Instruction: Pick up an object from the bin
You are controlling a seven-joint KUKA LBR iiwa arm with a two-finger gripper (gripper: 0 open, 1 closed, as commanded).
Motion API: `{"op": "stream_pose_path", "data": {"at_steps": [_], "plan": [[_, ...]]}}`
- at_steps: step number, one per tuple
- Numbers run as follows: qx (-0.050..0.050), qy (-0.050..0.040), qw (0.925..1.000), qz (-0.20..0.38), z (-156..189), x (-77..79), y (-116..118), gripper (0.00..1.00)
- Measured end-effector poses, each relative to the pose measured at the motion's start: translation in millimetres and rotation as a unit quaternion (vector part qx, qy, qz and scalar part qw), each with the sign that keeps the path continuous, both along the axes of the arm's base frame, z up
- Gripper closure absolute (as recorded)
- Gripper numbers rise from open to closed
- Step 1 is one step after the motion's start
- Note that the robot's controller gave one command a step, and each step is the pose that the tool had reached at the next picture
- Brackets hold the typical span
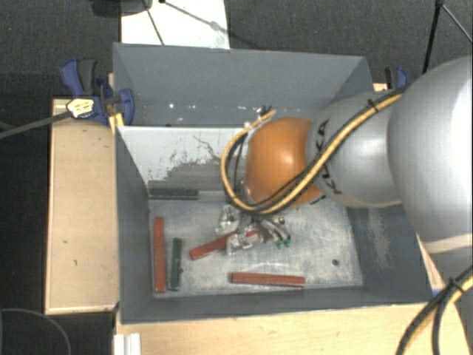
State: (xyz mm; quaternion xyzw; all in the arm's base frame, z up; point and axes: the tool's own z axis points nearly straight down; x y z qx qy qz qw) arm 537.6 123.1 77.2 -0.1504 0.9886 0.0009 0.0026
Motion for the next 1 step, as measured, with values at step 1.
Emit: {"op": "stream_pose_path", "data": {"at_steps": [1], "plan": [[-0.001,0.0025,1.0,0.0,5.1,-1.0,-0.3,1.0]]}}
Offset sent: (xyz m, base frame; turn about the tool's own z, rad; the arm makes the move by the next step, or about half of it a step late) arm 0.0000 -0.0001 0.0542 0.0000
